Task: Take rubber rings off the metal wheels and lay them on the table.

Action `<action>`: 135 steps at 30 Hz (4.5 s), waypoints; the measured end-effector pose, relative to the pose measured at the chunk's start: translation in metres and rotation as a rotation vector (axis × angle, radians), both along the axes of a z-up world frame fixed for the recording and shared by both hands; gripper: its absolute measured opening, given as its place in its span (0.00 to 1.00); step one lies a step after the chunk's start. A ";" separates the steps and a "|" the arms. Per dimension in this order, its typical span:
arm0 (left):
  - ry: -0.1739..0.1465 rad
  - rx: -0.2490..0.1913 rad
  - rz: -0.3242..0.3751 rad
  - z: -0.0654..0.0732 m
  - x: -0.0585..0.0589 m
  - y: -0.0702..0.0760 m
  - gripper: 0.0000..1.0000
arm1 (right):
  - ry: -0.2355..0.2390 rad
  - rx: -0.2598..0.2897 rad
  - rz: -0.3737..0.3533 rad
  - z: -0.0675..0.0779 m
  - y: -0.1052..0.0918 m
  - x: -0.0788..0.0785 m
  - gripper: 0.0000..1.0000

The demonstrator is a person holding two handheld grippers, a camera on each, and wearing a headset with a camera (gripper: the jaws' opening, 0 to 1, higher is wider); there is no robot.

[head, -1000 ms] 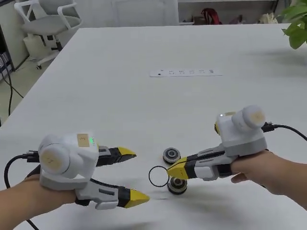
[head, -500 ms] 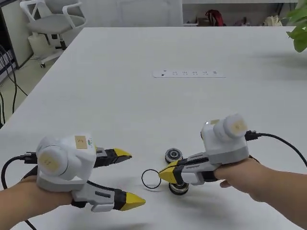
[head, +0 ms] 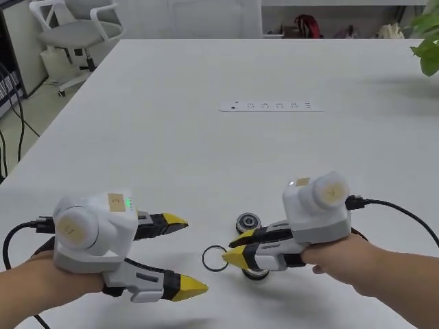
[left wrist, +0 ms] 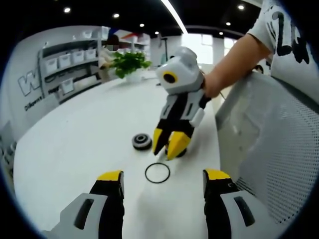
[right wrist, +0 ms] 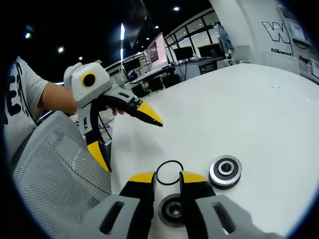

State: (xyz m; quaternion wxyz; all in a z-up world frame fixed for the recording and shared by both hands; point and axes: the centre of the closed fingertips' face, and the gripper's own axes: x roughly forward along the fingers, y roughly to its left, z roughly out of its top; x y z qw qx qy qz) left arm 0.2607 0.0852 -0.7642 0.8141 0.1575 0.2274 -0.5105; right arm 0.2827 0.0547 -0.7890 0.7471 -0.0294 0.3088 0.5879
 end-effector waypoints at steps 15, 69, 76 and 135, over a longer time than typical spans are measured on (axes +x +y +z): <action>0.008 -0.007 -0.042 0.002 0.006 -0.019 0.64 | -0.013 0.047 -0.023 0.021 -0.037 0.008 0.24; 0.050 0.079 -0.162 -0.030 0.006 -0.092 0.20 | -0.103 -0.089 0.107 -0.020 -0.061 -0.013 0.16; 0.052 0.050 -0.124 -0.028 0.008 -0.092 0.20 | -0.102 -0.092 0.105 -0.020 -0.062 -0.014 0.15; -0.004 0.073 -0.099 -0.029 0.011 -0.093 0.13 | 0.066 0.017 -0.020 -0.001 -0.060 -0.009 0.00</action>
